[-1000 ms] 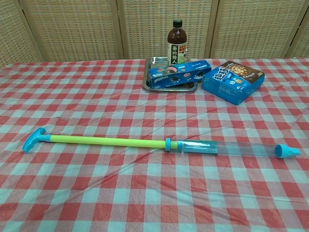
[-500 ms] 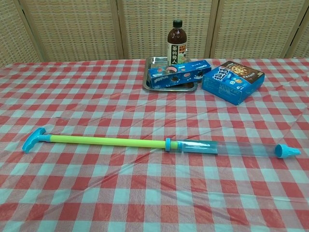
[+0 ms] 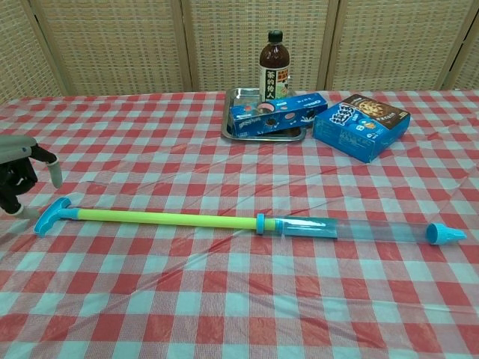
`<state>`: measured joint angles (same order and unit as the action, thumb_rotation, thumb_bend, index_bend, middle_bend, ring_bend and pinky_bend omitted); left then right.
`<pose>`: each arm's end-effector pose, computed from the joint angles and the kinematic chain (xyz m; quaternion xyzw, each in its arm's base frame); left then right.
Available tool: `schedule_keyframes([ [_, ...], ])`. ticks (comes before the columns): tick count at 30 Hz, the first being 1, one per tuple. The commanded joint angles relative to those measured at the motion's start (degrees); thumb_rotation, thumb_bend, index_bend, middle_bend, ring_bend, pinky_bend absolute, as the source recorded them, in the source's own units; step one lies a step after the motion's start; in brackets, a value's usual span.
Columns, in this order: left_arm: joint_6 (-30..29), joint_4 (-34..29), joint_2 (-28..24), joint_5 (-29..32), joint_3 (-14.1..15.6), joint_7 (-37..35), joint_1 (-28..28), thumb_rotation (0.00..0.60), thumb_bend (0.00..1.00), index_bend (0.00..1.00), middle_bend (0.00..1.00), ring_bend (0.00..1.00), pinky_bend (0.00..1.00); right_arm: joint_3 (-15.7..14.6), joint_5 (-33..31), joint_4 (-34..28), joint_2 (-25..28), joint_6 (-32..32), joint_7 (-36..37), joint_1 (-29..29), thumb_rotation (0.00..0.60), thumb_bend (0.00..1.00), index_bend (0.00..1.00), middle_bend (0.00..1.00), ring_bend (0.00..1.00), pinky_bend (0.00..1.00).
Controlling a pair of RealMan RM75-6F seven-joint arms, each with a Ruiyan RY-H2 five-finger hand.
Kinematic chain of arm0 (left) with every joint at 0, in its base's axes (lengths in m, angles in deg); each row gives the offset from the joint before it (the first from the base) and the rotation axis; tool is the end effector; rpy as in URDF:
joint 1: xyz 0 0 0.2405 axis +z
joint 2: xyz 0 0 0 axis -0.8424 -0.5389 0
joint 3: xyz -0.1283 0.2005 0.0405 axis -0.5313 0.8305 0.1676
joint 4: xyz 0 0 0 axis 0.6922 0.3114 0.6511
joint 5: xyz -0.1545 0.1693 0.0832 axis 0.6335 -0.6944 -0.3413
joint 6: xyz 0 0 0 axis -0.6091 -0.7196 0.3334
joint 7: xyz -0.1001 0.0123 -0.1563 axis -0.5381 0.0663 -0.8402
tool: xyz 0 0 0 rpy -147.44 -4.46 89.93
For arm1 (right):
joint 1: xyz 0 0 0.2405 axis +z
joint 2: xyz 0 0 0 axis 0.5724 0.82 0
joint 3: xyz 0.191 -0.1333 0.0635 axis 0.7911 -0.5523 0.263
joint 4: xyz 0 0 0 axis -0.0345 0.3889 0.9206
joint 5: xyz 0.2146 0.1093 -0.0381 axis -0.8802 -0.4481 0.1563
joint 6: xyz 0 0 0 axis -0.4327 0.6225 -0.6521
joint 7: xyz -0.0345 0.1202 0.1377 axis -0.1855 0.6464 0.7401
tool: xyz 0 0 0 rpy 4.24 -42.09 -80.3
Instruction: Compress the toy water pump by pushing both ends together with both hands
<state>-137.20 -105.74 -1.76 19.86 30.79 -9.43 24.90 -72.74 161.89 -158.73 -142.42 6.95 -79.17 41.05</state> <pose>-0.2429 0.3543 -0.0203 -0.6930 -0.4624 -0.2114 0.5111 -0.2859 -0.2153 0.0768 0.6632 -0.3594 0.3657 0.5453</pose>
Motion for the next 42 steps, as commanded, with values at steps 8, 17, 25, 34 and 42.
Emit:
schedule_keyframes([
  [8, 0.1, 2.51, 3.32, 3.55, 0.98, 1.0, -4.27, 0.6, 0.31, 0.45, 0.79, 0.72, 0.65, 0.0, -0.29, 0.33, 0.14, 0.53, 1.38, 0.29, 0.6, 0.07, 0.01, 0.0, 0.0, 0.0],
  [17, -0.15, 3.07, 3.71, 5.04, 2.6, 1.68, -6.29, 0.6, 0.31, 0.45, 0.79, 0.72, 0.65, -0.11, -0.21, 0.29, 0.13, 0.43, 1.85, 0.28, 0.6, 0.07, 0.01, 0.0, 0.0, 0.0],
  [25, 0.07, 5.04, 4.85, 6.65, 4.01, 2.81, -8.12, 0.6, 0.31, 0.47, 0.79, 0.72, 0.65, 0.17, -0.87, 0.66, 0.08, 0.48, 2.62, 0.29, 0.6, 0.07, 0.01, 0.0, 0.0, 0.0],
  [34, -0.71, 6.14, 6.8, 7.9, 4.98, 3.59, -9.41, 0.6, 0.31, 0.49, 0.79, 0.72, 0.65, 0.01, -0.72, 0.69, -0.01, 0.71, 2.8, 0.43, 0.6, 0.07, 0.01, 0.0, 0.0, 0.0],
  [42, -1.25, 6.86, 7.7, 8.64, 5.51, 3.91, -9.83, 0.6, 0.31, 0.49, 0.79, 0.72, 0.65, -0.03, -0.64, 0.69, 0.09, 0.78, 3.28, 0.51, 0.6, 0.07, 0.01, 0.0, 0.0, 0.0],
])
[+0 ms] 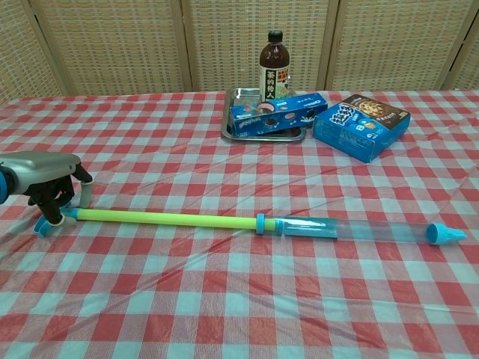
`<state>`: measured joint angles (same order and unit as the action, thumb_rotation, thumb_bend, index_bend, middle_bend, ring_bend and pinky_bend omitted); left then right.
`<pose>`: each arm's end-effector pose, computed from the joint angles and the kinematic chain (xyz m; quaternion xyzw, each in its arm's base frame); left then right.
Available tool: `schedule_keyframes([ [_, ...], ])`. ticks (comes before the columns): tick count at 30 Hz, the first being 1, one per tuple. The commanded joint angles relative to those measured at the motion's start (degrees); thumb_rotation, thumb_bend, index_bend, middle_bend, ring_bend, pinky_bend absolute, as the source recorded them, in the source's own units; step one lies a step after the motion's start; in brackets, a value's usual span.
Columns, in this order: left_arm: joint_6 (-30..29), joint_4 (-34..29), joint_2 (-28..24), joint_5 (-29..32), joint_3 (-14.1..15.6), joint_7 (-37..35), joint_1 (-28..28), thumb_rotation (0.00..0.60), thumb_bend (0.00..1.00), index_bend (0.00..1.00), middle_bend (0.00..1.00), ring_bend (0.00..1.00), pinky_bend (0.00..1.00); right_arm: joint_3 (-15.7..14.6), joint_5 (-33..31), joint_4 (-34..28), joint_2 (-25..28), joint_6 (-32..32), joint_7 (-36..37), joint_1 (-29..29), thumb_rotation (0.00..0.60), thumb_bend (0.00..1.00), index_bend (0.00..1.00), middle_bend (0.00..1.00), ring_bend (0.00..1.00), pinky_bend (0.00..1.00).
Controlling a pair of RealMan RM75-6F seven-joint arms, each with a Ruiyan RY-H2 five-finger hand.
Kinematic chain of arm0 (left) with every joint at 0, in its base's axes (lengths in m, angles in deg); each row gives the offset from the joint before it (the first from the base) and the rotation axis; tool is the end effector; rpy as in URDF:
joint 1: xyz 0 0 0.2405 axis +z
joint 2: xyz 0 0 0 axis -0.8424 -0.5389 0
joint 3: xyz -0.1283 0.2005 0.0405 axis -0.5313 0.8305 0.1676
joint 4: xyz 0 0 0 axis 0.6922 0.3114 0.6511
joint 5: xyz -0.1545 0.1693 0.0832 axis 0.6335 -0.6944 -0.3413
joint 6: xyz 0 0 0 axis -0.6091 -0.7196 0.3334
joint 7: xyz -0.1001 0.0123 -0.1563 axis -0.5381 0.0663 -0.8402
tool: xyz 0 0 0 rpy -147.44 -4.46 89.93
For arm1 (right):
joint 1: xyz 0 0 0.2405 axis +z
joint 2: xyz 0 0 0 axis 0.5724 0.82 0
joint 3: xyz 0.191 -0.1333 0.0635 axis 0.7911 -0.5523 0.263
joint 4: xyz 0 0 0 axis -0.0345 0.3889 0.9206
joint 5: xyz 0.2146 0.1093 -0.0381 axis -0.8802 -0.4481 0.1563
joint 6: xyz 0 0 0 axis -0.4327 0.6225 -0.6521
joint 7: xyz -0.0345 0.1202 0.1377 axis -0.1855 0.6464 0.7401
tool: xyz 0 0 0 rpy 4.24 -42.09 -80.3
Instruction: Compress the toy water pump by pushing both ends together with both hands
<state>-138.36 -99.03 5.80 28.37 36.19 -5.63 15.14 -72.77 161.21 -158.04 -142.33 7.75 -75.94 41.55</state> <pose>-0.2265 0.3668 -0.0641 -0.7229 -0.4413 -0.1754 0.5018 -0.2904 -0.2181 0.0766 0.6564 -0.3778 0.3725 0.5364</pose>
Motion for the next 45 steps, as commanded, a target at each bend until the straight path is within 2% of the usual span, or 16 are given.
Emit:
schedule_keyframes([
  [1, -0.24, 0.29, 0.28, 0.22, 0.18, 0.12, -0.13, 0.6, 0.31, 0.49, 0.79, 0.72, 0.65, -0.02, 0.07, 0.02, -0.01, -0.02, 0.11, 0.02, 0.6, 0.07, 0.01, 0.0, 0.0, 0.0],
  [17, -1.4, 1.42, 1.69, 0.88, 0.96, 0.74, -0.65, 0.6, 0.31, 0.51, 0.79, 0.72, 0.65, -0.21, 0.34, -0.13, 0.19, -0.04, 0.95, 0.09, 0.6, 0.07, 0.01, 0.0, 0.0, 0.0],
  [20, -1.69, 1.53, 1.76, 0.77, 1.03, 0.66, -0.61, 0.6, 0.36, 0.53, 0.79, 0.72, 0.65, -0.29, 0.48, -0.17, 0.17, 0.0, 0.9, 0.13, 0.6, 0.07, 0.01, 0.0, 0.0, 0.0],
  [28, -1.94, 2.16, 2.22, 1.21, 1.29, 0.39, -0.31, 0.6, 0.53, 0.64, 0.79, 0.72, 0.65, -0.5, 0.7, -0.29, 0.18, 0.11, 0.68, 0.16, 0.6, 0.07, 0.01, 0.0, 0.0, 0.0],
  [34, -4.08, 0.93, 1.63, -0.42, -0.01, -1.7, 0.44, 0.6, 0.56, 0.73, 0.81, 0.74, 0.65, -0.52, 0.58, -0.31, 0.1, 0.28, 0.43, 0.21, 0.6, 0.07, 0.01, 0.0, 0.0, 0.0],
  [38, -5.64, -1.36, -0.21, -0.8, -1.41, -2.4, 0.63, 0.6, 0.6, 0.84, 0.82, 0.76, 0.65, -0.53, 0.44, -0.27, -0.03, 0.57, 0.25, 0.31, 0.6, 0.07, 0.01, 0.0, 0.0, 0.0],
  [45, -6.15, -4.1, -2.68, 0.1, -3.52, -3.44, 0.48, 0.6, 0.65, 0.88, 0.84, 0.78, 0.67, 0.04, -0.75, 0.07, -0.18, 1.29, 0.59, 0.67, 0.6, 0.07, 0.02, 0.0, 0.0, 0.0],
])
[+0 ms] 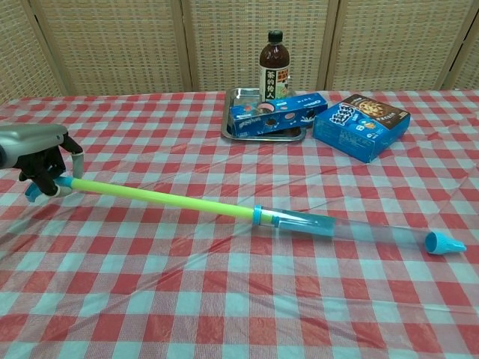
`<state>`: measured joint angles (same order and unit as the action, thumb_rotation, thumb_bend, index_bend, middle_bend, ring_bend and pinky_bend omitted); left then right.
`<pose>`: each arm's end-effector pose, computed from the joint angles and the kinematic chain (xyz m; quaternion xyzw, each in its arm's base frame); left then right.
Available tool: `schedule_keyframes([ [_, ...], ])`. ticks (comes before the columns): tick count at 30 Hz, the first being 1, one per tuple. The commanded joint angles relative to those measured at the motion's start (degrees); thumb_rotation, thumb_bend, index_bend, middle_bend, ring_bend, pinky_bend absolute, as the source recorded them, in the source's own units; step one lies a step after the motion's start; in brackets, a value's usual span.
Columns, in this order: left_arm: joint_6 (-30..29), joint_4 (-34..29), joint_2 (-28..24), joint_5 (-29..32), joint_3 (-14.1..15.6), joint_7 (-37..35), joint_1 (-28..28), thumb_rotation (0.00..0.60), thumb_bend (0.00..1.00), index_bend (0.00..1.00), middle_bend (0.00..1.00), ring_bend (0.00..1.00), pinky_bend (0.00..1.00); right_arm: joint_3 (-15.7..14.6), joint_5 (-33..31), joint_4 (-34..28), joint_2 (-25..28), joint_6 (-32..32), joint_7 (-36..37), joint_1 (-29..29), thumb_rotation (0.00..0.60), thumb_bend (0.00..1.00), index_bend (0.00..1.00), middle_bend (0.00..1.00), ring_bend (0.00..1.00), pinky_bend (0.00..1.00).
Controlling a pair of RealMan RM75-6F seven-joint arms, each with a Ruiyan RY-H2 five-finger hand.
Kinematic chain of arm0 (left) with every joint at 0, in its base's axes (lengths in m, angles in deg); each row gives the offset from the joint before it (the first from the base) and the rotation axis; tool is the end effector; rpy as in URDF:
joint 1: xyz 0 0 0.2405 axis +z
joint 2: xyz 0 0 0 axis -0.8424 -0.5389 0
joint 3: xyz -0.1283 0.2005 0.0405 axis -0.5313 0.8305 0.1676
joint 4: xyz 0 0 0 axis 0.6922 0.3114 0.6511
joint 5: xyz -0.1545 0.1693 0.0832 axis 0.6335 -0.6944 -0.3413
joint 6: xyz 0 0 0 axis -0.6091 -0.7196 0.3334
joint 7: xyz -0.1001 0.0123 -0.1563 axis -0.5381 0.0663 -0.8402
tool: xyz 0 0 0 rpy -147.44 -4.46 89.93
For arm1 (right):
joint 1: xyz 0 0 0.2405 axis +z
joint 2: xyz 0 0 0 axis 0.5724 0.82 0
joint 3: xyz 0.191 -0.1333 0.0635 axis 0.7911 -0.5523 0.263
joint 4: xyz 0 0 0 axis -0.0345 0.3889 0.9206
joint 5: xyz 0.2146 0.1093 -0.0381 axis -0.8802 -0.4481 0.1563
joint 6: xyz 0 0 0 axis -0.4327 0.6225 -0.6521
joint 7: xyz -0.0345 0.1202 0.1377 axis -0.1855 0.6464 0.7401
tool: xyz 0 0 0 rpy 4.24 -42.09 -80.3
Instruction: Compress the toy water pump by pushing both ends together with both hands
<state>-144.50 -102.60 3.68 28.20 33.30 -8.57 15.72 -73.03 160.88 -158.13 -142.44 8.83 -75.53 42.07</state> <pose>-0.2124 0.3783 -0.0346 -0.6767 -0.4532 -0.2280 0.5335 -0.2904 -0.2192 0.0722 0.6594 -0.3856 0.3696 0.5292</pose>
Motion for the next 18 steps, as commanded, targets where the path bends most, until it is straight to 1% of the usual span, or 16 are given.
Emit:
schedule_keyframes([
  [1, 0.0, -0.73, -0.78, 0.35, -0.99, -0.85, -0.14, 0.6, 0.65, 0.88, 0.84, 0.78, 0.67, 0.49, -0.73, 0.23, -0.14, 0.36, 0.31, 0.25, 0.6, 0.07, 0.02, 0.0, 0.0, 0.0],
  [2, 0.13, -1.02, -1.26, 0.44, -1.94, -1.82, -0.24, 0.6, 0.65, 0.88, 0.85, 0.78, 0.67, 0.98, -1.59, 0.3, -0.37, 1.03, 0.7, 0.64, 0.6, 0.07, 0.02, 0.0, 0.0, 0.0],
  [9, 1.6, -1.6, -3.31, 0.49, -4.19, -3.9, -1.27, 0.6, 0.65, 0.89, 0.85, 0.79, 0.68, 3.06, -4.17, -0.84, -1.3, 3.04, -1.4, 2.45, 0.6, 0.07, 0.06, 0.0, 0.0, 0.0],
  [12, 1.69, -1.55, -3.71, 0.54, -5.14, -4.39, -1.92, 0.6, 0.65, 0.89, 0.86, 0.8, 0.69, 4.78, -6.49, -3.56, -1.27, 3.15, -3.29, 3.0, 0.6, 0.07, 0.12, 0.01, 0.0, 0.0],
  [13, 1.69, -1.56, -3.81, 0.55, -5.4, -4.53, -2.1, 0.6, 0.65, 0.89, 0.86, 0.8, 0.69, 5.4, -7.12, -4.41, -1.35, 2.87, -3.93, 3.12, 0.6, 0.07, 0.15, 0.04, 0.01, 0.0],
  [15, 1.73, -1.62, -4.01, 0.41, -5.78, -4.74, -2.45, 0.6, 0.65, 0.89, 0.86, 0.8, 0.69, 6.42, -8.24, -5.87, -1.54, 2.39, -5.47, 3.35, 0.6, 0.07, 0.2, 0.11, 0.06, 0.0],
  [18, 2.08, -1.84, -4.54, 0.0, -6.4, -5.07, -3.19, 0.6, 0.65, 0.89, 0.86, 0.8, 0.69, 8.22, -10.63, -9.1, -1.37, 2.37, -8.98, 4.18, 0.6, 0.08, 0.23, 0.21, 0.19, 0.0],
])
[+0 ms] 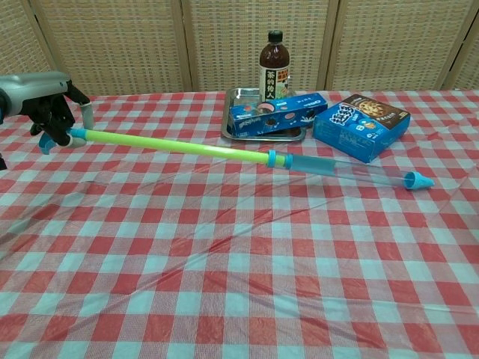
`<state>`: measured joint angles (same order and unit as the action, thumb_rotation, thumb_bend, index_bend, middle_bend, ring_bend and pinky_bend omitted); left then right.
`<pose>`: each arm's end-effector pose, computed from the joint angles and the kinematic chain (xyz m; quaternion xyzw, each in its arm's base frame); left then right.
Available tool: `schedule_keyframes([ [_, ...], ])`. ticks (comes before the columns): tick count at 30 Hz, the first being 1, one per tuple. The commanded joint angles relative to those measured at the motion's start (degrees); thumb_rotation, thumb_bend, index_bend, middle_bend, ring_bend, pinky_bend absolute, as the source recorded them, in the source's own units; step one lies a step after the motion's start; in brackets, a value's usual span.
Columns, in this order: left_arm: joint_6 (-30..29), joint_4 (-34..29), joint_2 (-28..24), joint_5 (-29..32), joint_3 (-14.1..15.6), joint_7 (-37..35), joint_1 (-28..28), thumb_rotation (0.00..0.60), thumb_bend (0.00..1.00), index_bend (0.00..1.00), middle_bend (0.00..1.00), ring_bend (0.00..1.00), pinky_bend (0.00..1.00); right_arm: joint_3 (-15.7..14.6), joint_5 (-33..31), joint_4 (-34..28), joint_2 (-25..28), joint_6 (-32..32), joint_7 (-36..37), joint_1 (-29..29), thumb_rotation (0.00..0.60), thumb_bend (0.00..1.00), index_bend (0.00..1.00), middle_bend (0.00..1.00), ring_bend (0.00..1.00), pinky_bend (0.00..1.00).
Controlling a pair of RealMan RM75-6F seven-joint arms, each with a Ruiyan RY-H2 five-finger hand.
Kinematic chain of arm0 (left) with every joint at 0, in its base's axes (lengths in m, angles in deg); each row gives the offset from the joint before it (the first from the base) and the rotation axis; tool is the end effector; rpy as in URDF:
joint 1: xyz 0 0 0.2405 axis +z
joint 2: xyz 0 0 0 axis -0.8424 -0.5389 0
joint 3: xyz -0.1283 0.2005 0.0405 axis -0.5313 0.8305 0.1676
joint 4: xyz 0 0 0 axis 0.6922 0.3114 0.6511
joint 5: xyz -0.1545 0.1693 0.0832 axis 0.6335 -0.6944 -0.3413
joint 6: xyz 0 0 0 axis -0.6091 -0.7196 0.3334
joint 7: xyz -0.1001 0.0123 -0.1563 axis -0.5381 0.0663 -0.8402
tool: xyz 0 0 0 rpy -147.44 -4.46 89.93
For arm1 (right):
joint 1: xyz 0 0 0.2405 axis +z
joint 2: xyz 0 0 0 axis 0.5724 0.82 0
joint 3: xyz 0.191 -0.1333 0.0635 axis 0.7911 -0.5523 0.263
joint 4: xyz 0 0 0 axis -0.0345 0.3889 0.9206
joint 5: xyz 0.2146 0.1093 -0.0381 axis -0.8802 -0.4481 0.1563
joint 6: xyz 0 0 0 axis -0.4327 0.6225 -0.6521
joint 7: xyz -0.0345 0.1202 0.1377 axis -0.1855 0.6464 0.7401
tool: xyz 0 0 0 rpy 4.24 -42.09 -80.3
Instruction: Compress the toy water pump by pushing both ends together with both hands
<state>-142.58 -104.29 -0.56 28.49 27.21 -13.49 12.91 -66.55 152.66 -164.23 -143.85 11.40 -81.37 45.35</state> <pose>-0.1752 0.4158 0.0014 -0.6468 -0.4618 -0.3004 0.5274 -0.2595 -0.2605 0.0752 0.6198 -0.3946 0.3937 0.5525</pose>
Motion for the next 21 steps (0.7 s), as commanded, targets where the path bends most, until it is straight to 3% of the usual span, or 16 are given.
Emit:
schedule_keyframes([
  [1, 0.23, -0.29, -0.45, -0.42, -0.47, -0.28, -0.55, 0.6, 0.65, 0.89, 0.86, 0.8, 0.69, 2.2, -3.16, -3.93, 0.12, -0.04, -4.04, 1.18, 0.6, 0.08, 0.23, 0.26, 0.25, 0.02],
  [5, 0.47, -1.25, -1.19, -1.05, -0.92, -0.92, -0.96, 0.6, 0.65, 0.89, 0.86, 0.8, 0.69, 3.43, -5.81, -6.64, 0.24, 0.74, -7.01, 2.16, 0.6, 0.1, 0.26, 0.39, 0.41, 0.11],
  [12, -1.29, -4.51, -3.38, -2.7, -1.31, -1.58, -0.94, 0.6, 0.65, 0.89, 0.86, 0.8, 0.69, 4.94, -10.28, -10.11, -0.32, 2.09, -11.68, 4.23, 0.6, 0.13, 0.29, 0.46, 0.5, 0.17],
  [21, -3.24, -8.26, -5.89, -2.1, -1.45, -1.32, -0.67, 0.6, 0.65, 0.89, 0.86, 0.8, 0.69, 5.79, -12.8, -11.39, -1.81, 2.08, -15.01, 6.08, 0.6, 0.22, 0.38, 0.69, 0.72, 0.27],
])
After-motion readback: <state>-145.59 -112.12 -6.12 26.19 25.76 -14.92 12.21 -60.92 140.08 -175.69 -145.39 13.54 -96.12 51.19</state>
